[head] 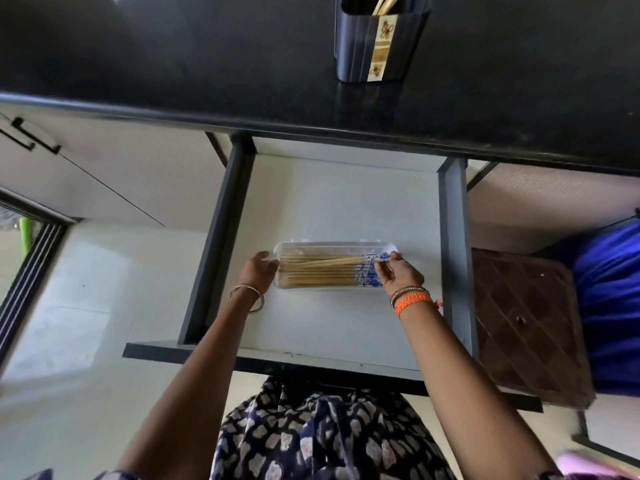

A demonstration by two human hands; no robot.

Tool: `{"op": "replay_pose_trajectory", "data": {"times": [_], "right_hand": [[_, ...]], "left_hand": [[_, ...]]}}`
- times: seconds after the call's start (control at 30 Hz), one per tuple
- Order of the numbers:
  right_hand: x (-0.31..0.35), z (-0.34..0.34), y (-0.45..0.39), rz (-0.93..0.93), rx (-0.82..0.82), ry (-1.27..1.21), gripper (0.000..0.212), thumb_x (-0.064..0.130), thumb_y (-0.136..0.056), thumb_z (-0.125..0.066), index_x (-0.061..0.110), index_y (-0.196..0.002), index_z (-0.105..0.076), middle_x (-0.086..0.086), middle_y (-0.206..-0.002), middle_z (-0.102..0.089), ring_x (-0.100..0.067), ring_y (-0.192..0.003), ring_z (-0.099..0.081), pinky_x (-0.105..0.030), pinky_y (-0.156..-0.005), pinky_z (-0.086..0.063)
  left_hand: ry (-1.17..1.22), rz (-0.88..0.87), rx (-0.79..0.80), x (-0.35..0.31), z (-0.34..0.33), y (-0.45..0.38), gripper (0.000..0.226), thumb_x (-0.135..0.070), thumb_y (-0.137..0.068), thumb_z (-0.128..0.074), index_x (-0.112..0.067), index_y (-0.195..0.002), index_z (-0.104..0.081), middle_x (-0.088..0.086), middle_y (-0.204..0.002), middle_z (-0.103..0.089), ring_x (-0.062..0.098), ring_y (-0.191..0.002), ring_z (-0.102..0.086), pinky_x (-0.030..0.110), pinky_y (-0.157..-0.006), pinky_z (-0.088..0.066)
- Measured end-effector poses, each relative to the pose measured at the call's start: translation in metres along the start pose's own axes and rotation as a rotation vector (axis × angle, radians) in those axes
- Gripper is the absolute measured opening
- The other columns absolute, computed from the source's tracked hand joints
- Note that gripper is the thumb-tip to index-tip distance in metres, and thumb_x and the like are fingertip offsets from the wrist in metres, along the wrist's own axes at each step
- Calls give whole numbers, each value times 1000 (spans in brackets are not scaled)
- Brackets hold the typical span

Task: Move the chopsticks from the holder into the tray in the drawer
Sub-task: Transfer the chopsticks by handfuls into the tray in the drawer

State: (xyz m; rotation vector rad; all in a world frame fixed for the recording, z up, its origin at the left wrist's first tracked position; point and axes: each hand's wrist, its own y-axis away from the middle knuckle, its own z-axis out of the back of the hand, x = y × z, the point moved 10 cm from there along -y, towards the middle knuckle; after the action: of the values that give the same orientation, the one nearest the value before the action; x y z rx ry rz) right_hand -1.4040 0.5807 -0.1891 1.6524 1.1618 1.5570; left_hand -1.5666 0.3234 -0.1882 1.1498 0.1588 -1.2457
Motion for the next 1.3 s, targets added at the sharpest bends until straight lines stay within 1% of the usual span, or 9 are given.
{"op": "replay_pose_trajectory", "data": {"times": [0.17, 0.27, 0.5, 0.57, 0.63, 0.77, 0.83, 1.0, 1.3], "right_hand": [[-6, -16, -12, 24, -18, 39, 14, -6, -89, -56, 1, -78, -59, -10, -79, -56, -18, -70, -57, -27, -63, -61], [-8, -27, -16, 67, -7, 36, 23, -7, -92, -47, -7, -113, -58, -22, -106, -60, -27, -94, -61, -33, -81, -56], [-17, -21, -10, 80, -91, 101, 38, 4, -94, -43, -1, -132, -45, -19, -114, -53, -33, -108, -61, -31, -74, -59], [-18, -21, -10, 64, -71, 162, 43, -1, -94, -39, -3, -137, -42, -25, -127, -54, -30, -108, -59, -33, -88, -56], [-17, -22, -11, 60, -36, 254, 42, -6, -91, -38, -3, -133, -46, -22, -124, -54, -23, -99, -53, -27, -86, -53], [-10, -28, -6, 53, 21, 377, 16, -3, -91, -37, 9, -93, -48, -11, -102, -43, -17, -70, -47, -15, -49, -45], [-11, -32, -5, 54, 69, 415, 21, 2, -92, -37, 13, -74, -42, -9, -89, -42, -13, -60, -43, -19, -54, -43], [-11, -37, 2, 43, 69, 318, 16, -2, -86, -36, 6, -74, -44, -8, -68, -42, -19, -57, -43, -35, -71, -52], [62, -111, 43, 264, 214, 391, 25, 0, -91, -43, 13, -77, -59, -3, -70, -59, -13, -61, -56, -25, -59, -47]], "left_hand": [[23, -5, 47, 4, -9, -1, 22, -1, -89, -49, 3, -109, -58, 29, -97, -63, 31, -86, -58, 40, -80, -47], [-25, -60, 48, -1, -9, -2, 19, 2, -88, -45, 2, -94, -63, 16, -79, -57, 23, -73, -49, 29, -61, -39], [-10, -67, 47, -3, -13, -5, 30, 5, -90, -42, 6, -118, -52, 29, -114, -62, 44, -103, -59, 34, -76, -46], [16, -57, 55, -2, -15, -7, 30, 6, -90, -40, 7, -118, -51, 31, -115, -60, 46, -105, -57, 32, -72, -45], [31, -49, 55, 0, -15, -7, 29, 5, -90, -41, 7, -118, -51, 32, -115, -60, 47, -105, -57, 35, -74, -48], [86, -31, 46, 1, -14, -8, 29, 5, -90, -42, 8, -117, -52, 32, -115, -60, 46, -106, -58, 48, -89, -49], [128, -7, 57, 3, -15, -9, 28, 5, -90, -43, 8, -116, -52, 32, -116, -59, 45, -107, -58, 55, -93, -48], [163, 5, -3, 6, -9, -10, 27, -2, -86, -52, 1, -113, -55, 24, -116, -61, 38, -106, -59, 38, -85, -49], [196, 38, -99, -13, 7, -12, 30, -10, -90, -48, -1, -118, -53, 27, -117, -61, 35, -96, -60, 36, -79, -49]]}}
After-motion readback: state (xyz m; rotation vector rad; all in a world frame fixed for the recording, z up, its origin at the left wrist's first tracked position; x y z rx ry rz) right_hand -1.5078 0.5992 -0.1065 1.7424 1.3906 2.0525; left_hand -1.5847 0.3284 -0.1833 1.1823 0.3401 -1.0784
